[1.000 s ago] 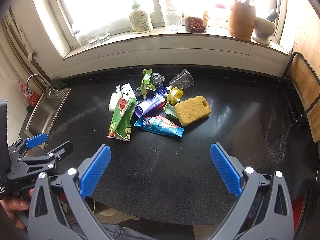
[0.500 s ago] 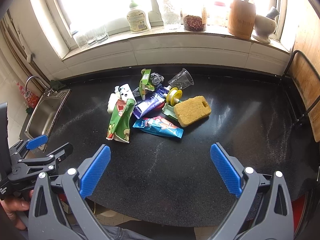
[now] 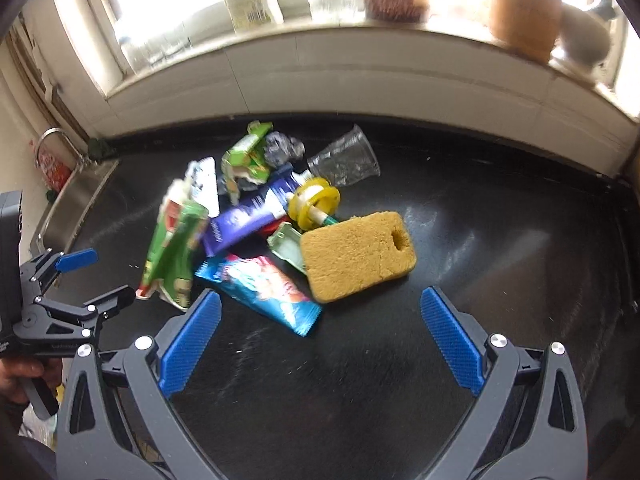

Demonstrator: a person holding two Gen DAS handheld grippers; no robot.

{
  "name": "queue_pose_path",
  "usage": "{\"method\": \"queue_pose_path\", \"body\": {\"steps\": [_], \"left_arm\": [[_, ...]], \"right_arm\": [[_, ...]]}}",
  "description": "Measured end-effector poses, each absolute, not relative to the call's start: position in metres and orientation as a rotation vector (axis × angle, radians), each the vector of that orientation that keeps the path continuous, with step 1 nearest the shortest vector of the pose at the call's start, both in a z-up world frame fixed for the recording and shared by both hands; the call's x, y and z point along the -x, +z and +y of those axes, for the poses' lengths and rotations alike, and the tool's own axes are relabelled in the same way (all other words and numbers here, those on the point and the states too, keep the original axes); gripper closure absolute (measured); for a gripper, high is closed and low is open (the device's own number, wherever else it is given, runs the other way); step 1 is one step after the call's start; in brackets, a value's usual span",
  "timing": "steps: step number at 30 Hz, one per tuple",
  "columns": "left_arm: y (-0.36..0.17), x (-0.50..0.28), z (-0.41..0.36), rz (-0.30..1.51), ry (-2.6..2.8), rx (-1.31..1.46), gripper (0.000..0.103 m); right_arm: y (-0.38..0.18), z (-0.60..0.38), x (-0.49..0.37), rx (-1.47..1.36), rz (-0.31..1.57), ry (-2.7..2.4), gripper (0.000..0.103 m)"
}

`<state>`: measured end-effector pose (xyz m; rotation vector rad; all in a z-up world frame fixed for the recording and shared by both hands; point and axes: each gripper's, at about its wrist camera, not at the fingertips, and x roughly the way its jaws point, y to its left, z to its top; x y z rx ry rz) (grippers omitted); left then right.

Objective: Collect trash
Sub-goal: 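Grasp the green cartoon paper cup with the left tool while the right tool grasps the yellow sponge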

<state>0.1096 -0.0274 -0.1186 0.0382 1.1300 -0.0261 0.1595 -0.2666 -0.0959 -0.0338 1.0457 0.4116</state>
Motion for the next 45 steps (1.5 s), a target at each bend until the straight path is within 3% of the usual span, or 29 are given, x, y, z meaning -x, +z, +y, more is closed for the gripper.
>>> {"method": "queue_pose_path", "body": {"steps": [5, 15, 17, 19, 21, 25, 26, 29, 34, 35, 36, 37, 39, 45], "left_arm": [[-0.159, -0.136, -0.023, 1.178, -0.018, -0.039, 0.007], [-0.184, -0.154, -0.024, 1.193, -0.041, -0.014, 0.007], [-0.185, -0.157, -0.026, 1.196, -0.035, -0.018, 0.014], [-0.187, -0.159, -0.028, 1.211, -0.036, -0.031, 0.027], [-0.185, -0.16, -0.033, 1.208, -0.027, -0.045, 0.041], [-0.175, -0.157, -0.035, 1.2, -0.016, -0.002, 0.042], [-0.173, -0.157, -0.036, 1.196, -0.014, 0.002, 0.042], [-0.165, -0.151, -0.038, 1.185, -0.011, -0.01, 0.043], [-0.155, -0.138, -0.039, 1.177, -0.011, -0.015, 0.043], [-0.153, -0.137, -0.039, 1.172, -0.008, -0.012, 0.043], [-0.152, -0.138, -0.037, 1.167, -0.006, -0.002, 0.043], [-0.151, -0.14, -0.038, 1.163, -0.002, 0.002, 0.043], [-0.152, -0.141, -0.032, 1.157, 0.009, 0.013, 0.042], [-0.144, -0.126, -0.03, 1.136, 0.058, 0.032, 0.043]], "right_arm": [[-0.144, -0.27, -0.204, 0.064, 1.128, 0.458, 0.006], [-0.174, -0.257, -0.231, 0.198, 1.154, 0.553, 0.006], [-0.177, -0.259, -0.236, 0.182, 1.175, 0.561, 0.007], [-0.176, -0.263, -0.238, 0.135, 1.196, 0.581, 0.026], [-0.172, -0.266, -0.236, 0.127, 1.194, 0.58, 0.051], [-0.157, -0.27, -0.229, 0.124, 1.152, 0.573, 0.084], [-0.153, -0.27, -0.227, 0.124, 1.14, 0.563, 0.1], [-0.148, -0.272, -0.222, 0.126, 1.118, 0.539, 0.102], [-0.128, -0.283, -0.217, 0.093, 1.099, 0.494, 0.101], [-0.124, -0.286, -0.217, 0.077, 1.102, 0.482, 0.087], [-0.122, -0.292, -0.219, 0.054, 1.104, 0.474, 0.03], [-0.118, -0.297, -0.22, 0.039, 1.081, 0.466, 0.005], [-0.113, -0.306, -0.225, 0.055, 1.017, 0.418, 0.007], [-0.148, -0.298, -0.283, 0.104, 1.104, 0.336, 0.007]]}}
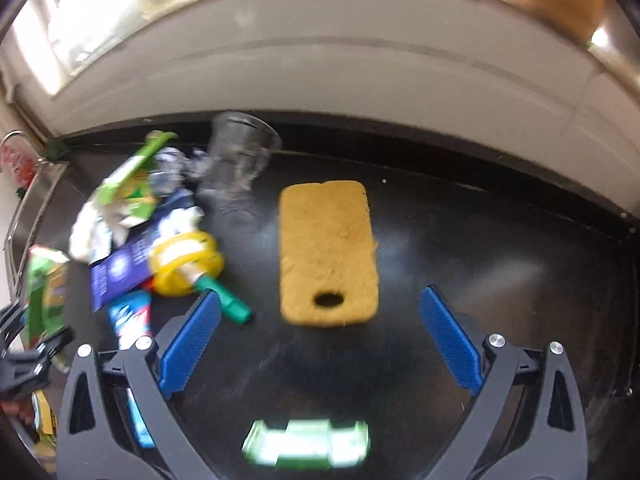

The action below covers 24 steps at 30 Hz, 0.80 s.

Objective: Collect trash
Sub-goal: 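Grasp the green cartoon paper cup with the left tool while the right tool grasps the yellow sponge, then carry both items to the trash bin and open both tools over it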

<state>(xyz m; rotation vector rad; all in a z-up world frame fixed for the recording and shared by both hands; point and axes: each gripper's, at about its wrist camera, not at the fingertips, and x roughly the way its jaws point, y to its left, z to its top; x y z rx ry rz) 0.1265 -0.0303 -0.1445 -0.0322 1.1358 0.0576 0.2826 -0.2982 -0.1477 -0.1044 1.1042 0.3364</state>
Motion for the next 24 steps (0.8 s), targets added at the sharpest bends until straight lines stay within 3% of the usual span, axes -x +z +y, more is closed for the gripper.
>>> {"method": "queue_pose_path", "body": {"steps": [2, 4, 5, 8, 18, 24], "left_arm": [[-0.139, -0.123, -0.03, 1.129, 0.074, 0.039, 0.043], [-0.133, -0.119, -0.029, 1.122, 0.083, 0.045, 0.043], [-0.13, -0.117, -0.029, 1.119, 0.089, 0.045, 0.043], [-0.12, -0.112, -0.027, 1.109, 0.109, 0.057, 0.043], [-0.092, -0.094, -0.026, 1.081, 0.125, 0.063, 0.043], [-0.086, -0.085, -0.026, 1.064, 0.104, 0.052, 0.043]], "right_arm": [[-0.162, -0.29, -0.297, 0.134, 1.135, 0.331, 0.009], [-0.176, -0.285, -0.306, 0.169, 1.169, 0.31, 0.022], [-0.182, -0.283, -0.309, 0.171, 1.189, 0.314, 0.041], [-0.178, -0.279, -0.305, 0.191, 1.169, 0.324, 0.048], [-0.089, -0.275, -0.212, 0.179, 1.059, 0.365, 0.05], [-0.072, -0.27, -0.175, 0.165, 1.036, 0.375, 0.05]]}}
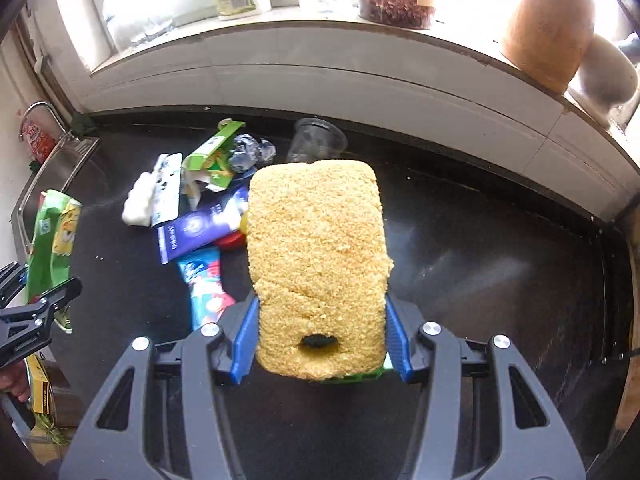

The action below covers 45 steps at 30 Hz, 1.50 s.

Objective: Collect trash
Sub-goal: 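Carry both items to the trash bin and open both tools over it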

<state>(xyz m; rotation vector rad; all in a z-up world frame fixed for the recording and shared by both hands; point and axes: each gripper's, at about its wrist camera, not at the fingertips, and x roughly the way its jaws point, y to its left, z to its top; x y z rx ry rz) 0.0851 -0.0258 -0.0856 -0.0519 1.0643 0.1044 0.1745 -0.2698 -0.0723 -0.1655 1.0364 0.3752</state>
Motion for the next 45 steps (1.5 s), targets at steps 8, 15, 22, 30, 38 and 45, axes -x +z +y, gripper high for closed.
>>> {"method": "queue_pose_path", "body": {"steps": [8, 15, 22, 30, 38, 45], "left_arm": [[-0.067, -0.057, -0.002, 1.019, 0.129, 0.086, 0.043], [-0.035, 0.018, 0.066, 0.94, 0.291, 0.165, 0.043], [-0.055, 0.143, 0.167, 0.948, 0.568, 0.295, 0.043], [-0.169, 0.275, 0.259, 1.05, 0.752, 0.54, 0.043], [-0.277, 0.334, 0.308, 1.098, 0.734, 0.679, 0.042], [-0.317, 0.341, 0.325, 1.099, 0.724, 0.734, 0.02]], "right_arm": [[-0.044, -0.228, -0.145, 0.188, 0.971, 0.436, 0.05], [-0.013, -0.117, -0.098, 0.242, 0.901, 0.701, 0.049], [-0.041, 0.055, 0.005, 0.358, 0.928, 1.093, 0.049], [-0.141, 0.197, 0.133, 0.543, 1.089, 1.333, 0.048], [-0.24, 0.263, 0.182, 0.683, 1.191, 1.342, 0.048], [-0.265, 0.288, 0.195, 0.713, 1.227, 1.345, 0.026]]}}
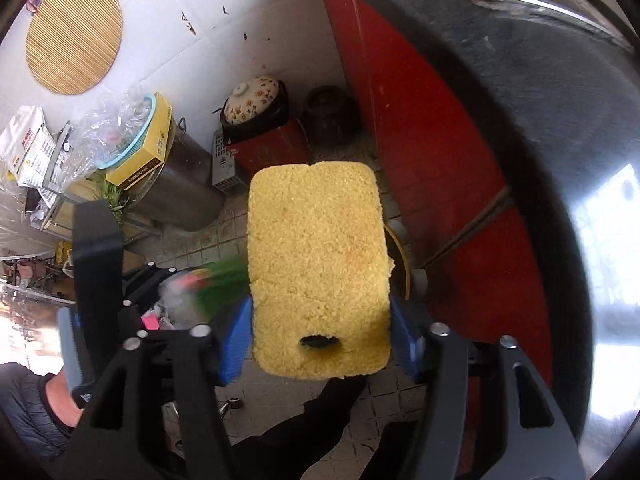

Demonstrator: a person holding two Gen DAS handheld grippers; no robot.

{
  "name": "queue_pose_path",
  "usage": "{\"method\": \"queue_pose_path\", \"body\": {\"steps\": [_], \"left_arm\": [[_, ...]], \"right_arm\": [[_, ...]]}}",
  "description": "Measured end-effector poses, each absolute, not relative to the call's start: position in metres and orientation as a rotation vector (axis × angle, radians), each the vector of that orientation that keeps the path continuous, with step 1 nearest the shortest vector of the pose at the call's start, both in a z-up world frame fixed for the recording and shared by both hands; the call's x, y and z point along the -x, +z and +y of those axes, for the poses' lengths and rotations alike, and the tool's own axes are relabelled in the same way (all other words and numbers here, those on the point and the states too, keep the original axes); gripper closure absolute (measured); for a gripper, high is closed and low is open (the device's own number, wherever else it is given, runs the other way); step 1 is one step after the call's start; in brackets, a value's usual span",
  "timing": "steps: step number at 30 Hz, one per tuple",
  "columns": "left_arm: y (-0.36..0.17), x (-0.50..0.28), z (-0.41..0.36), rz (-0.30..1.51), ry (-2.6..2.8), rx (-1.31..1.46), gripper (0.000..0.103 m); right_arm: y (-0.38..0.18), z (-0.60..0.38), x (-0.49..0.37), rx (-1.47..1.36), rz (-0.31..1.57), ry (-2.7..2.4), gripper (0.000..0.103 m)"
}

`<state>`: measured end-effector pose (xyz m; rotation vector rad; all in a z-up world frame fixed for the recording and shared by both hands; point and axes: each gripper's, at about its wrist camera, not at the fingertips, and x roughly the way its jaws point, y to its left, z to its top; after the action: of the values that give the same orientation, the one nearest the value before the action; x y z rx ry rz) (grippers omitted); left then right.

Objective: Collect trash
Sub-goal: 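Carry both items to the trash bin and open both tools over it, then move both open tools back to the counter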

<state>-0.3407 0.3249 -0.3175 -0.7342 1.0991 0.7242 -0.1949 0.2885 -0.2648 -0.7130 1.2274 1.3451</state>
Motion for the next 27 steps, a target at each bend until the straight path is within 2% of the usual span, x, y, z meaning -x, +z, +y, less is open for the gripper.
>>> {"method": "queue_pose_path", "body": {"steps": [2, 7, 14, 21, 27], "left_arm": [[-0.319, 0.345, 0.328, 1.095, 0.729, 0.739, 0.02], [-0.298, 0.35, 0.327, 1.107, 0.75, 0.733, 0.019], [-0.218, 0.326, 0.307, 1.117, 0.735, 0.549, 0.013], [-0.11, 0.218, 0.236, 1.005, 0.492, 0.306, 0.008], [-0.062, 0.103, 0.151, 0.958, 0.215, 0.182, 0.008]], "right_arm": [[-0.267, 0.295, 0.196, 0.725, 1.23, 1.342, 0.02], [-0.247, 0.286, 0.198, 0.744, 1.214, 1.34, 0.019], [-0.136, 0.207, 0.156, 0.601, 1.098, 1.273, 0.012], [-0.043, 0.082, 0.074, 0.409, 0.973, 0.969, 0.009], [-0.002, -0.054, 0.012, 0.275, 0.918, 0.628, 0.009]]}}
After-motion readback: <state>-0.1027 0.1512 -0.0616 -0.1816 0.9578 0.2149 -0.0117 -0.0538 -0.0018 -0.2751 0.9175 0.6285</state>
